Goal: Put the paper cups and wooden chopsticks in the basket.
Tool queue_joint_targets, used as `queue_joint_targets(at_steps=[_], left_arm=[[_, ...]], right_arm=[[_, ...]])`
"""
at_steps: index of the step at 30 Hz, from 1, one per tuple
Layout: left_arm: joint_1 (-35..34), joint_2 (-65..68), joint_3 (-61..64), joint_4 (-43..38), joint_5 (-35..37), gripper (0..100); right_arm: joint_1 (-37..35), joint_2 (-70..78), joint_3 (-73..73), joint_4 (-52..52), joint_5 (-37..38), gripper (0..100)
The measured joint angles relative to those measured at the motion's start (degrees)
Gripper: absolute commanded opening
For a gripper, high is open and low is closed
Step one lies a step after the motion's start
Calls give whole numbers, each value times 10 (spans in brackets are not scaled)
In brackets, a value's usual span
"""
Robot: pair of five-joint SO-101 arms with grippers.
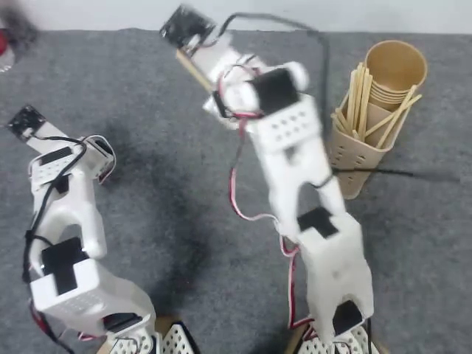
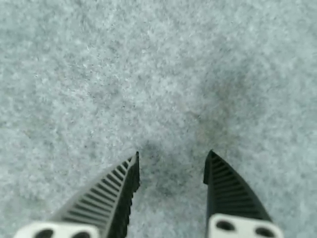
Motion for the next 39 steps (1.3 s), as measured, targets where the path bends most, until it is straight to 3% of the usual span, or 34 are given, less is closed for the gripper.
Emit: queue_joint_targets(at_steps=[6, 15, 23, 39], left_arm=[[0, 0, 0, 0, 0, 209], [0, 0, 0, 0, 0, 209], [10, 0, 10, -2, -8, 209], [10, 0, 12, -11, -11, 209]], right_arm=[[10, -184, 73, 0, -43, 8], [41, -508, 366, -23, -82, 8], [233, -654, 507, -276, -70, 8], [283, -822, 1119, -738, -85, 8]])
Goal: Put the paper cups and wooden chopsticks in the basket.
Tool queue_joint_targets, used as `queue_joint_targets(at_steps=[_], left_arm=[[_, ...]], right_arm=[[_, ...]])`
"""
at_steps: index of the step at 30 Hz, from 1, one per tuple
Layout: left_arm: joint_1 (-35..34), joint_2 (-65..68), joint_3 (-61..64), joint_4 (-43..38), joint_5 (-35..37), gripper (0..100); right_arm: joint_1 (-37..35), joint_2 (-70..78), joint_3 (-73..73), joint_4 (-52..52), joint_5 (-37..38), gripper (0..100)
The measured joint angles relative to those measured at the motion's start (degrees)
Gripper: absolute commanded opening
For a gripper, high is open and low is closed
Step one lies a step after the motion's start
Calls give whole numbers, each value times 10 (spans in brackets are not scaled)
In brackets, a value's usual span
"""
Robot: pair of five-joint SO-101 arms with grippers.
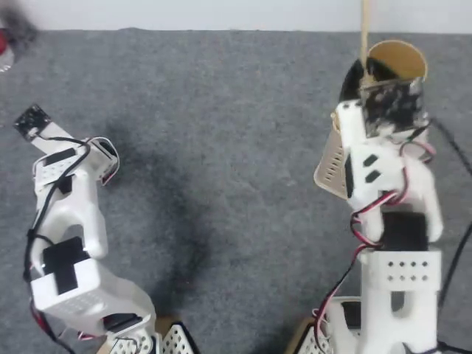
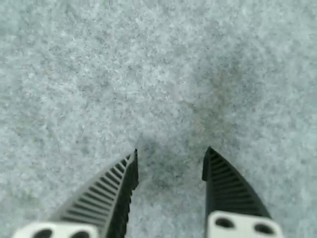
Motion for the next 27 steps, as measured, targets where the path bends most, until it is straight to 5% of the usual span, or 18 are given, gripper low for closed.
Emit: queue_joint_targets(at_steps=[6, 12, 18, 27], left_arm=[[4, 0, 0, -3, 0, 209], [10, 0, 0, -3, 0, 209], [10, 0, 0, -3, -2, 209], [10, 0, 0, -3, -2, 209]], right_arm=[[25, -19, 91, -47, 0, 15], [24, -21, 103, -35, 0, 236], [25, -21, 100, -11, 0, 195], [8, 39, -191, 278, 17, 187]])
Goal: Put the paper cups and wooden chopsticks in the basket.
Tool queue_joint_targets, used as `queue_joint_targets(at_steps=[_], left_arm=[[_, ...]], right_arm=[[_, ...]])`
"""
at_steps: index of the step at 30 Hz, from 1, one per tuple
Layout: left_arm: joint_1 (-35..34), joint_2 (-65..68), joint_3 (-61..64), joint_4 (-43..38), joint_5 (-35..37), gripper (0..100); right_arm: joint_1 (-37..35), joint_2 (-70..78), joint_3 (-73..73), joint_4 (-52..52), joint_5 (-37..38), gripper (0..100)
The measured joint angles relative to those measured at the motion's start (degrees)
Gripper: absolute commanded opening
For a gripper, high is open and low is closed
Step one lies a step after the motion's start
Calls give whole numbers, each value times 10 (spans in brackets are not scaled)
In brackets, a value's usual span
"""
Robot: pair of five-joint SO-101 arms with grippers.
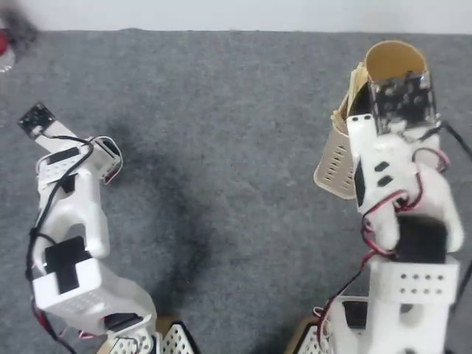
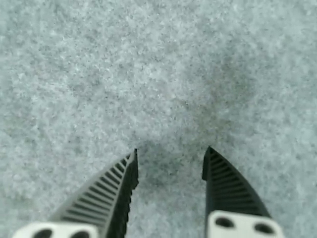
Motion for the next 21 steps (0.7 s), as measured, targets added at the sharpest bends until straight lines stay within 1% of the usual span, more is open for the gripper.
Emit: queue_joint_targets(at_steps=[2, 5, 7, 9, 11, 15, 17, 21], left_arm=[[0, 0, 0, 0, 0, 209], [0, 0, 0, 0, 0, 209], [0, 0, 0, 0, 0, 209], [0, 0, 0, 0, 0, 209], [0, 0, 0, 0, 0, 209], [0, 0, 0, 0, 0, 209], [0, 0, 0, 0, 0, 209], [0, 0, 0, 0, 0, 209]], right_arm=[[-24, 54, -84, 94, 40, 187], [-61, 149, -187, 237, 125, 187], [-69, 213, -241, 321, 181, 187], [-68, 271, -286, 380, 219, 187], [-57, 316, -322, 407, 242, 187], [-18, 376, -368, 425, 267, 187], [2, 393, -376, 439, 285, 187], [14, 422, -378, 455, 338, 187]])
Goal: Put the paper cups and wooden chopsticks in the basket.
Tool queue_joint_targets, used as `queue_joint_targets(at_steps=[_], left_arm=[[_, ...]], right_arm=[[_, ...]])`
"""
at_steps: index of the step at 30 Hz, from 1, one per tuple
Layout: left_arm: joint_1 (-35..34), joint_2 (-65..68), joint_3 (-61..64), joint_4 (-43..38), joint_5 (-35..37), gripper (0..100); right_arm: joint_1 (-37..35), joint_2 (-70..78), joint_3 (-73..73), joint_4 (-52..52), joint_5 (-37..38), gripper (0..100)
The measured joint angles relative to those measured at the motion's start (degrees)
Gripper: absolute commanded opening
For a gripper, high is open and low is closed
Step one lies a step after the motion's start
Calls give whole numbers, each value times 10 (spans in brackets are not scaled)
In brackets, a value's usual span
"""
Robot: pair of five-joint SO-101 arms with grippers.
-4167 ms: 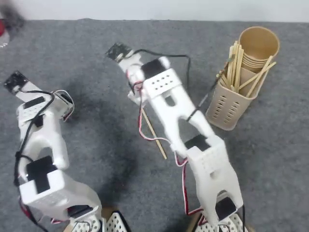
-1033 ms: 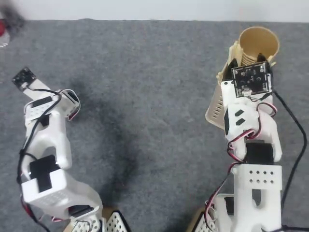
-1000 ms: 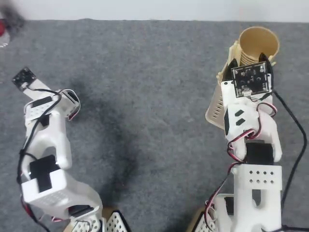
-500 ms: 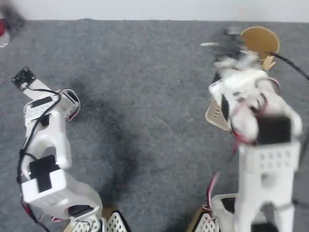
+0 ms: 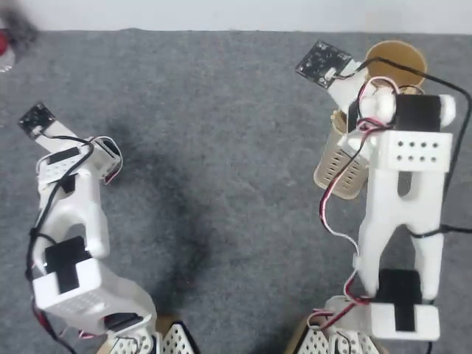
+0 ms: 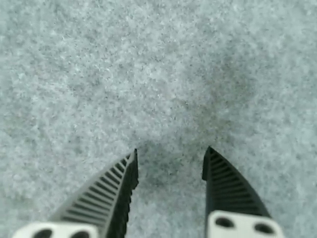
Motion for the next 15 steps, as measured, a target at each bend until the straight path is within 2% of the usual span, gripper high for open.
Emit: queue_joint_targets(at_steps=[4, 8, 10, 12, 15], left_arm=[[0, 0, 0, 0, 0, 209], [0, 0, 0, 0, 0, 209], [0, 0, 0, 0, 0, 209], [0, 0, 0, 0, 0, 209], [0, 0, 0, 0, 0, 209]], right_arm=[[15, 38, -1, 2, 14, 177], [11, 82, -1, 5, 44, 0], [11, 92, -1, 5, 53, 31], [-4, 95, -2, 5, 55, 3], [-52, 97, -3, 5, 31, 7]])
